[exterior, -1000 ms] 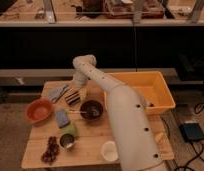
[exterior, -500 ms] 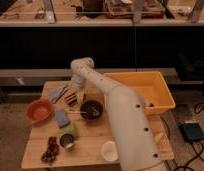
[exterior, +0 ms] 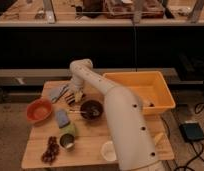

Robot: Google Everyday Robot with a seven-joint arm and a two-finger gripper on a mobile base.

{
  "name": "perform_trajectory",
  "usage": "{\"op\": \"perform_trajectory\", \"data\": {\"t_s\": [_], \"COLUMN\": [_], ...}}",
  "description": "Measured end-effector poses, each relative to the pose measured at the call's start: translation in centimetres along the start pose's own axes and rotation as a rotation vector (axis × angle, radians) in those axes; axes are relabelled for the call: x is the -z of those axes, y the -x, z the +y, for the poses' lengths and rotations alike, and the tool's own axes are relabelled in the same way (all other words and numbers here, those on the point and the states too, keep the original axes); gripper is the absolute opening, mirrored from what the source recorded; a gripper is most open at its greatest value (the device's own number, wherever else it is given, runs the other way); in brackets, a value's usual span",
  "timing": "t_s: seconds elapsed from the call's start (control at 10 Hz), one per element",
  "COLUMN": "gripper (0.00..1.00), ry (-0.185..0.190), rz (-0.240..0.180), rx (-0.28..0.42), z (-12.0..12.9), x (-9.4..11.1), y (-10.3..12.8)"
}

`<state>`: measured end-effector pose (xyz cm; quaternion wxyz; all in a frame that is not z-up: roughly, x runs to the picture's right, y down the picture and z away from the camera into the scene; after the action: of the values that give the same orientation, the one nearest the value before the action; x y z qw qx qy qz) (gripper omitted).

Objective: Wipe table surface with eraser

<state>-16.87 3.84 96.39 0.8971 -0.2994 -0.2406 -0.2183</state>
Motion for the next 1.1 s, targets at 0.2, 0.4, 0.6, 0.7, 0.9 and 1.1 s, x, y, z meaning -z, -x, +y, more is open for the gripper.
{"op": "perform_trajectory", "data": {"t_s": [0.2, 0.4, 0.6, 0.7, 0.9, 1.1], "gripper": [0.49, 0.32, 0.30, 0.30, 0.30, 0.30], "ry": [0.004, 0.005, 0.009, 0.011, 0.017, 0.013], "rz": [0.005, 0.007, 0.009, 0.008, 0.006, 0.013], "rx": [-0.003, -0.008, -0.013, -0.014, -0.021, -0.051], "z": [0.2, 0.2, 0.3, 0.3, 0.4, 0.9], "x": [0.2, 0.3, 0.3, 0.2, 0.2, 0.7], "y": [-0.1, -0.3, -0.6, -0.6, -0.9, -2.4]}}
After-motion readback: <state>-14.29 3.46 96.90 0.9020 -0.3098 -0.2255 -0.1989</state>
